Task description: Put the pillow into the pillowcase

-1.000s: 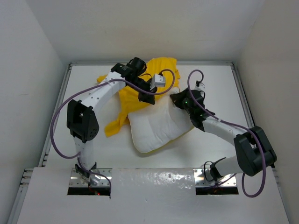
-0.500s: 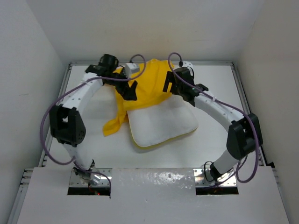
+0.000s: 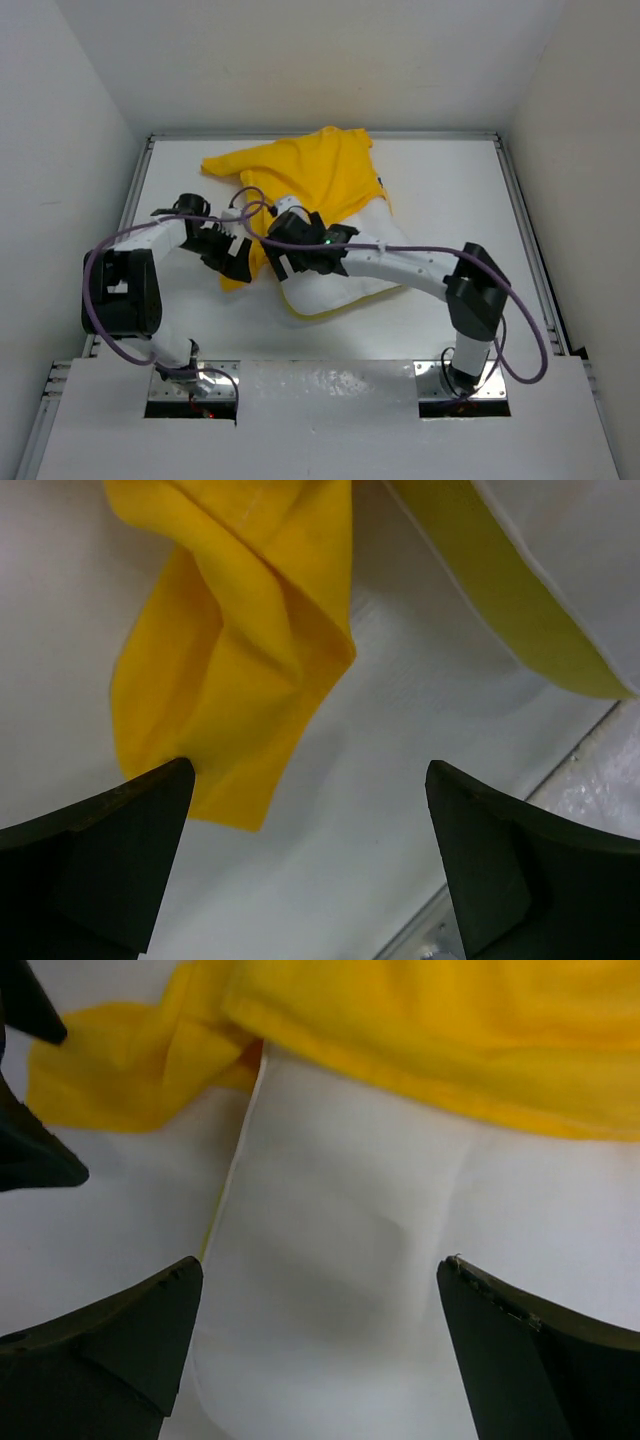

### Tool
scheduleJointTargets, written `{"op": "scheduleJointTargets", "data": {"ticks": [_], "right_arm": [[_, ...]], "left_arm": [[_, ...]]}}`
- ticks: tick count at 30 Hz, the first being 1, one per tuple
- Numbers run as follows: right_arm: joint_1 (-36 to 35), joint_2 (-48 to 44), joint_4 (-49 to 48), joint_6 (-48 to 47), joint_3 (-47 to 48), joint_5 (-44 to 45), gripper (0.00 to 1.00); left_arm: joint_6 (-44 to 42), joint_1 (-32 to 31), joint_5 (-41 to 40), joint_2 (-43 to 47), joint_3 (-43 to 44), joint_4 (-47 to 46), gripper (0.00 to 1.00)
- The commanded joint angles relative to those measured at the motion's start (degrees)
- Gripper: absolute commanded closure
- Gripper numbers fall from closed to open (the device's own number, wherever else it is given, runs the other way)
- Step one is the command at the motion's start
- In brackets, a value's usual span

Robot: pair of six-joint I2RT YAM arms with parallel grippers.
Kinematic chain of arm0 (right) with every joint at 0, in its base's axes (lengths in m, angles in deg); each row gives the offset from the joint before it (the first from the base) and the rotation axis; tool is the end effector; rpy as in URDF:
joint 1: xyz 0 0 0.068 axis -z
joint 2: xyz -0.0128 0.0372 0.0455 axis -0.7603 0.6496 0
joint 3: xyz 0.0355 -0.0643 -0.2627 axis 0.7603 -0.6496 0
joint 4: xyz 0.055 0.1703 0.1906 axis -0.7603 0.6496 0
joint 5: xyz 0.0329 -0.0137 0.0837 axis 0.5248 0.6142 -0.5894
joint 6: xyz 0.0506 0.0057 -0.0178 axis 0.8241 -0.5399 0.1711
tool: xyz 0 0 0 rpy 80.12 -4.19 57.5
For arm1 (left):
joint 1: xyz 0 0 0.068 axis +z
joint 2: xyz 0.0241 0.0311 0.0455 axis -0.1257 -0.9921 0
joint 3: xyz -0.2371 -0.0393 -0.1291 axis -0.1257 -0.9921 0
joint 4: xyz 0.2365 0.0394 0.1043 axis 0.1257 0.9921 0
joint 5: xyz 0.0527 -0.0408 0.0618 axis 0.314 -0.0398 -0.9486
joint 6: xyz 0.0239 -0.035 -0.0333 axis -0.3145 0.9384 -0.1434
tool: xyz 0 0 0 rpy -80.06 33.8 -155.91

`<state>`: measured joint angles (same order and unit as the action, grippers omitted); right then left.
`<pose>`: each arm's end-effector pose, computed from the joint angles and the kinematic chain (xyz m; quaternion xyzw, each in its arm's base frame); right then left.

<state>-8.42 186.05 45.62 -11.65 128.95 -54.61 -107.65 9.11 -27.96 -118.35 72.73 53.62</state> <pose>0.2208 0.3258 0.2564 -0.1579 0.9062 0.1016 0.3789 0.2679 -0.0116 0.1845 0.2963 0.9034 -0.2604 0.1683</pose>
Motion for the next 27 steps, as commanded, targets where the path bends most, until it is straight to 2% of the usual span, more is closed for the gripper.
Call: {"op": "scheduleJointTargets", "data": {"ticks": [1,4,8,9,10,11,12,13,14,18,19,22,23,27], "right_arm": [[-2.0,3.6,0.5,2.2,1.4,1.9,0.01],[-2.4,8.1,0.1,3.5,1.7,2.7,0.01],[-2.1,13.2,2.7,3.6,3.8,4.9,0.01],[-1.9,13.9,1.7,3.7,3.5,4.8,0.02],[-1.6,15.1,1.3,4.1,3.0,4.4,0.09],[-0.2,15.7,1.2,5.7,2.7,2.3,0.22],[0.7,16.0,0.4,6.9,2.4,0.9,0.70],[1.6,16.0,-0.4,7.9,1.1,-0.4,0.92],[3.4,15.8,-1.9,8.5,0.2,-4.5,1.00],[7.8,13.3,-12.6,10.2,0.3,-13.4,1.00],[8.7,12.6,-14.1,10.5,1.7,-13.7,1.00],[9.7,11.1,-20.5,13.1,10.3,-10.6,1.00],[9.8,12.1,-22.7,14.0,13.0,-7.1,1.00],[10.5,19.5,-20.4,16.5,30.8,5.1,1.00]], "left_arm": [[2.0,-0.6,2.9,1.7,-1.5,-15.6,0.00],[5.9,-1.3,1.9,0.2,-4.6,-25.3,0.00],[11.1,-7.3,-5.5,-3.5,-7.3,-34.6,0.00],[13.4,-8.3,-6.7,-5.6,-7.4,-36.0,0.05],[14.4,-9.6,-7.6,-6.9,-7.3,-37.6,0.12],[15.4,-9.8,-7.9,-9.8,-6.6,-37.7,0.39],[15.3,-10.0,-8.5,-11.2,-5.7,-36.2,0.55],[15.0,-9.5,-8.5,-12.2,-4.8,-34.9,0.70],[15.1,-9.4,-7.8,-12.6,-3.7,-34.6,0.99],[13.8,-7.7,0.0,-10.9,-2.4,-29.3,1.00],[13.2,-7.7,5.5,-10.5,-0.9,-27.6,1.00],[8.4,-8.4,15.9,-9.5,4.0,-17.6,1.00],[4.7,-8.8,17.5,-9.6,5.6,-11.5,1.00],[-7.5,-11.9,24.1,-9.3,12.9,3.6,1.00]]}}
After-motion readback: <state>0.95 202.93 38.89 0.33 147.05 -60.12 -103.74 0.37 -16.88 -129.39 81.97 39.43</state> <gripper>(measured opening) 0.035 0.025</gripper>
